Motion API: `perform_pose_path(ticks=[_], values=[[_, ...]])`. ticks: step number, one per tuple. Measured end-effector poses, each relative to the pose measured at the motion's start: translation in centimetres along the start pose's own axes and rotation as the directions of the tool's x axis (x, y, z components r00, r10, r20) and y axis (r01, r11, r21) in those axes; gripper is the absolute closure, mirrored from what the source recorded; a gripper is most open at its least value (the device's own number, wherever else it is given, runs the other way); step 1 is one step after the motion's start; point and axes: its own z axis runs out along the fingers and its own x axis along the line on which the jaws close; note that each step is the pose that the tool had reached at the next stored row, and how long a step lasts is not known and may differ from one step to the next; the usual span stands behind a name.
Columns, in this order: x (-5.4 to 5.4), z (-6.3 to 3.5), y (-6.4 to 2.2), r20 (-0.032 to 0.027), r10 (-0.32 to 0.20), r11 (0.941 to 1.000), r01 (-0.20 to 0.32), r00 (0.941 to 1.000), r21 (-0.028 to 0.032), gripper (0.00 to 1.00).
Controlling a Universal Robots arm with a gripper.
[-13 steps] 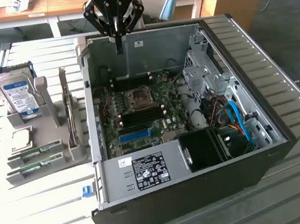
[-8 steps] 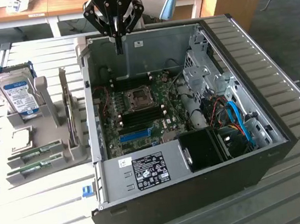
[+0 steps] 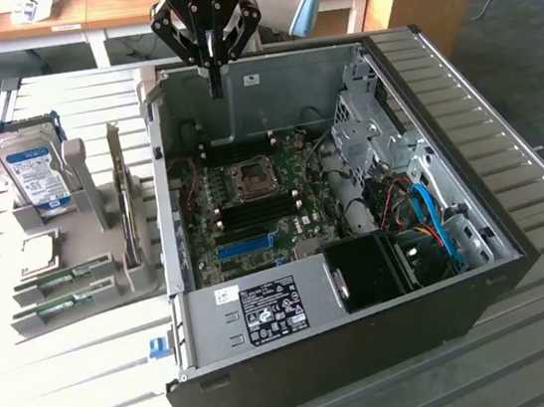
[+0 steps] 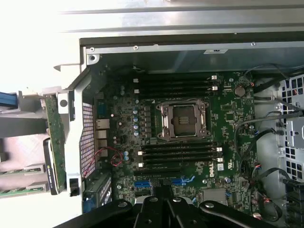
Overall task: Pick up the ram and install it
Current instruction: 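Reach for the ram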
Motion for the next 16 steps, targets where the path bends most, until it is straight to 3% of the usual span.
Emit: perform_pose_path(ticks=[16], values=[[2.8,-0.07,-0.21,0.0001,0.000,1.0000,0.000,1.0000,0.0000,0.89]])
